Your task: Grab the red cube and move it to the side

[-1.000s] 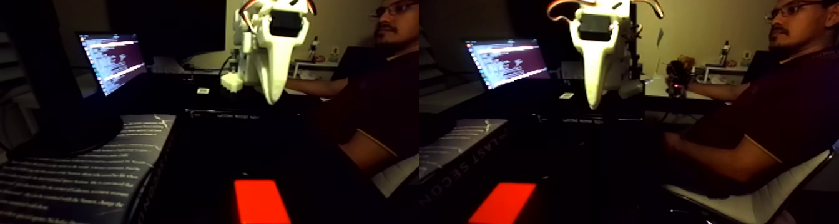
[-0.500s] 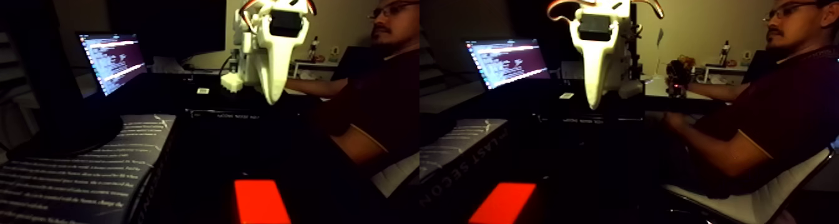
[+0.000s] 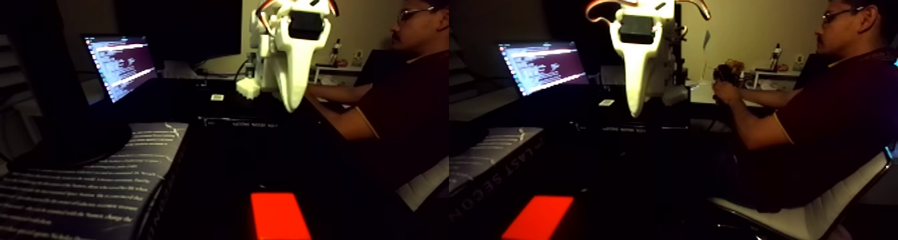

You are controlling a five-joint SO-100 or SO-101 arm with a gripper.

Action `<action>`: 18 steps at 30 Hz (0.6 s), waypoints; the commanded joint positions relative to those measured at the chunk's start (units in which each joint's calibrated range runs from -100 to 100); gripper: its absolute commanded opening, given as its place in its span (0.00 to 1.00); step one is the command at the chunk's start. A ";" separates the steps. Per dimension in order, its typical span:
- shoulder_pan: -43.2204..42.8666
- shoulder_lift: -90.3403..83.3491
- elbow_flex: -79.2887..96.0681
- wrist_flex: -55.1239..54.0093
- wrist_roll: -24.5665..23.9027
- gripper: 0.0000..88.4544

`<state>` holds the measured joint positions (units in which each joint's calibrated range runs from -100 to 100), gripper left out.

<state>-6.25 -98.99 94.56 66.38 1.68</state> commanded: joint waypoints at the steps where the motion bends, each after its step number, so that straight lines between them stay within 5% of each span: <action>1: -0.16 -0.17 -0.09 0.17 0.13 0.01; 18: -0.32 -0.17 -0.09 0.17 0.13 0.01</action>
<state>-6.25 -98.99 94.56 66.38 1.68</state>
